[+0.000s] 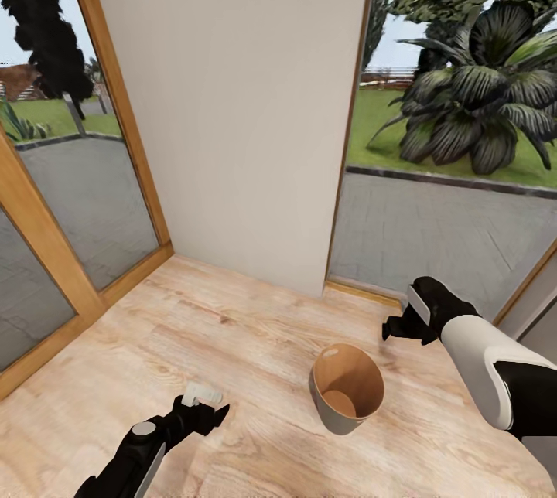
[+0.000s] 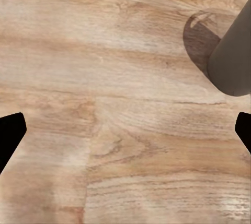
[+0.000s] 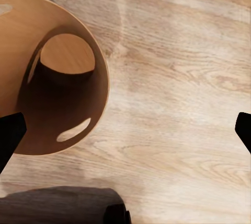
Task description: Put the three can of soda from the living room inside the tash can in the kitchen.
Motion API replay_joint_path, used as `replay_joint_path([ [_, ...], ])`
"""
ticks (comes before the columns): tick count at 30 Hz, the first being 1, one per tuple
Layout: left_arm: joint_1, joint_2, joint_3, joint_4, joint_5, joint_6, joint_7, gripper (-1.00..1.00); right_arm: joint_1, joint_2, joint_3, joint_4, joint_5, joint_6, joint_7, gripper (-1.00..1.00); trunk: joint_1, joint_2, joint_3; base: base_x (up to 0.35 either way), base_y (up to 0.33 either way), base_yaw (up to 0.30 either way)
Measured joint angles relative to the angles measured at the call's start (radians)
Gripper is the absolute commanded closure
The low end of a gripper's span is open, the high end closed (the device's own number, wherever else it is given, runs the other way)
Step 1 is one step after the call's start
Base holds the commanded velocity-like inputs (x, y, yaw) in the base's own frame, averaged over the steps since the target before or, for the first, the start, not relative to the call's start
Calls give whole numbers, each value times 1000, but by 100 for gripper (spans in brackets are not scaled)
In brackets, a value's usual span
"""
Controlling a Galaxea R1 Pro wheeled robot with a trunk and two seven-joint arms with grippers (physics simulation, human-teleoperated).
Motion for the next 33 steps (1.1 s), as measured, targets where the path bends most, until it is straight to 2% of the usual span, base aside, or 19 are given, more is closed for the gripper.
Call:
replay_joint_path([
  [10,0,0,1,0,2,-5,-5,-100,2,-1,-5,-3,-6,-26,2,-100,0,0,-11,45,31,0],
  [18,-1,0,4,0,1,-10,-6,-100,3,-1,-6,-3,-8,-46,6,-100,0,0,-13,171,97,0],
  [33,0,0,1,0,1,-11,-3,-100,5,-7,-9,-3,-9,-50,9,-100,0,0,-13,18,9,0],
])
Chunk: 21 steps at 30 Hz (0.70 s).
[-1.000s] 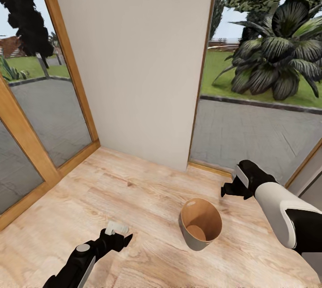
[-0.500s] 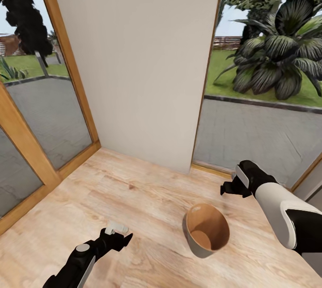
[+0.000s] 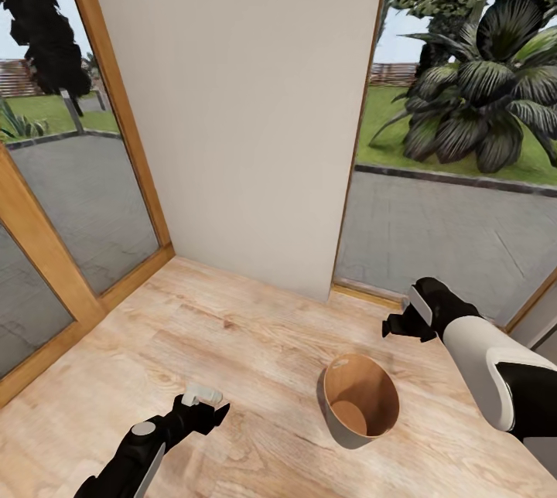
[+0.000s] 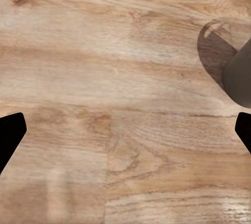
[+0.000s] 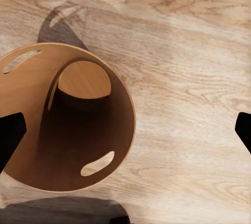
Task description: Put the three can of soda from the living room inside the tash can in the kitchen.
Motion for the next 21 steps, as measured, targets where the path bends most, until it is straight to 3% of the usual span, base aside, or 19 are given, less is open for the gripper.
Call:
replay_joint_path([
  [21,-1,0,-1,54,3,1,3,-100,4,3,6,0,-1,-35,9,-100,80,-147,-66,0,0,0],
])
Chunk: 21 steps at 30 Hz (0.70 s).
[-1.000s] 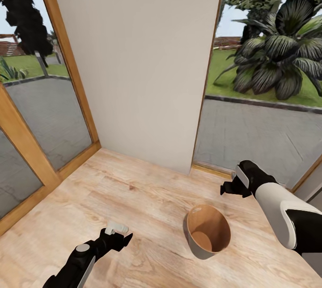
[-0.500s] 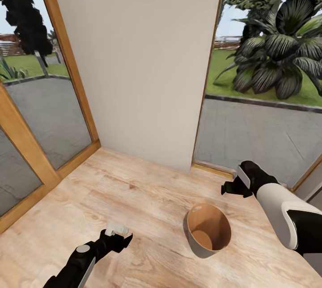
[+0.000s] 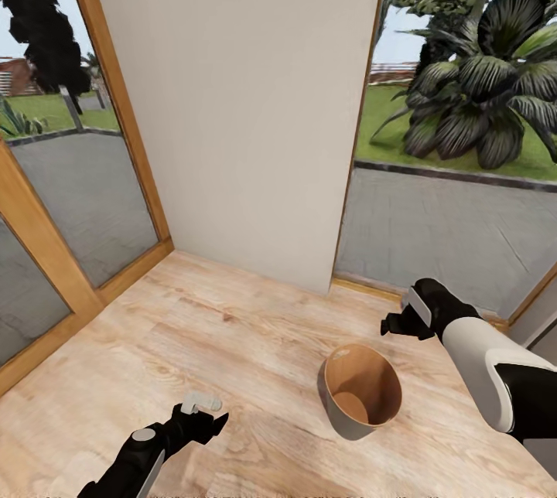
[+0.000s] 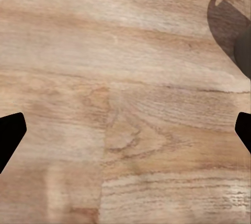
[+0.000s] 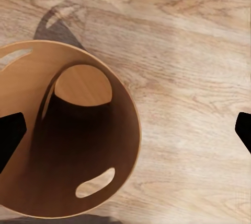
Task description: Put the three can of soda from the living room inside the tash can in the kitchen.
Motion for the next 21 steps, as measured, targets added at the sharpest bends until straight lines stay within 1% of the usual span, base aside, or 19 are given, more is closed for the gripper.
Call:
replay_joint_path([
  [8,0,0,0,1,-1,0,2,-100,1,-7,-6,1,0,0,0,-100,31,-56,-26,0,0,0],
  [13,0,0,0,1,-1,0,2,-100,1,-10,-8,2,0,0,-1,-100,50,-91,-47,0,0,0],
  [21,0,0,0,1,-2,0,2,-100,3,-12,-8,2,1,-3,-1,-100,54,-93,-90,0,0,0],
])
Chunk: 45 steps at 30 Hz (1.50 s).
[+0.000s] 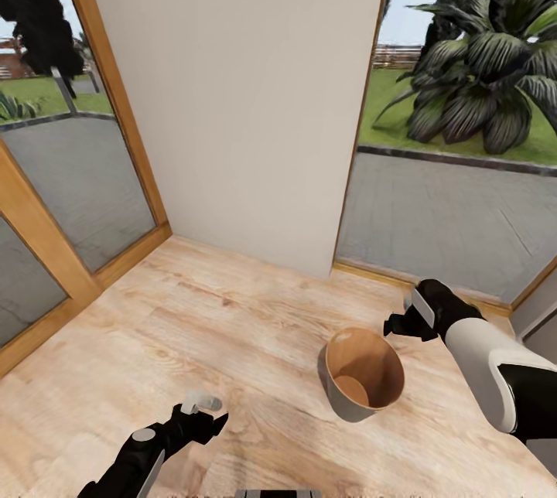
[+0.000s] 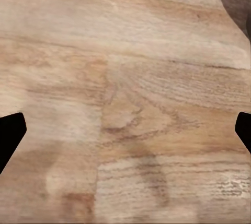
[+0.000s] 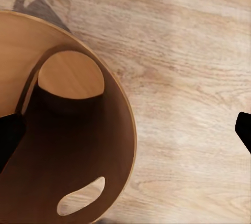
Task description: Put the three can of soda from the living room inside the tash can in the kitchen.
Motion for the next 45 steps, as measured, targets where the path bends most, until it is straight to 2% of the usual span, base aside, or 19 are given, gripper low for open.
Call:
replay_joint_path([
  [7,0,0,0,0,0,0,-1,-100,0,0,1,0,0,-8,0,-100,3,-2,-38,0,0,0],
  [11,0,0,0,0,1,0,-1,-100,2,0,1,9,-2,-66,0,-100,5,-3,-60,0,0,0],
  [15,0,0,0,-2,5,-1,-4,-100,3,-1,1,12,-1,-90,1,-100,5,-3,-66,0,0,0],
  [26,-2,2,2,-23,6,16,-18,-100,5,0,3,13,4,-95,1,-100,5,-3,-81,0,0,0],
  [29,-15,4,1,-38,7,43,-28,-100,5,1,3,13,5,-95,1,-100,5,-3,-84,0,0,0],
  [30,-41,7,1,-75,8,89,-37,-100,5,2,3,8,5,-92,1,-100,5,-3,-85,0,0,0],
  [32,-53,6,1,-91,7,108,-41,-100,5,3,4,6,6,-92,0,-100,5,-3,-88,0,0,0],
  [45,-68,2,2,-152,6,173,-49,-100,10,9,6,14,7,-94,-2,-100,11,-6,-153,0,0,0],
])
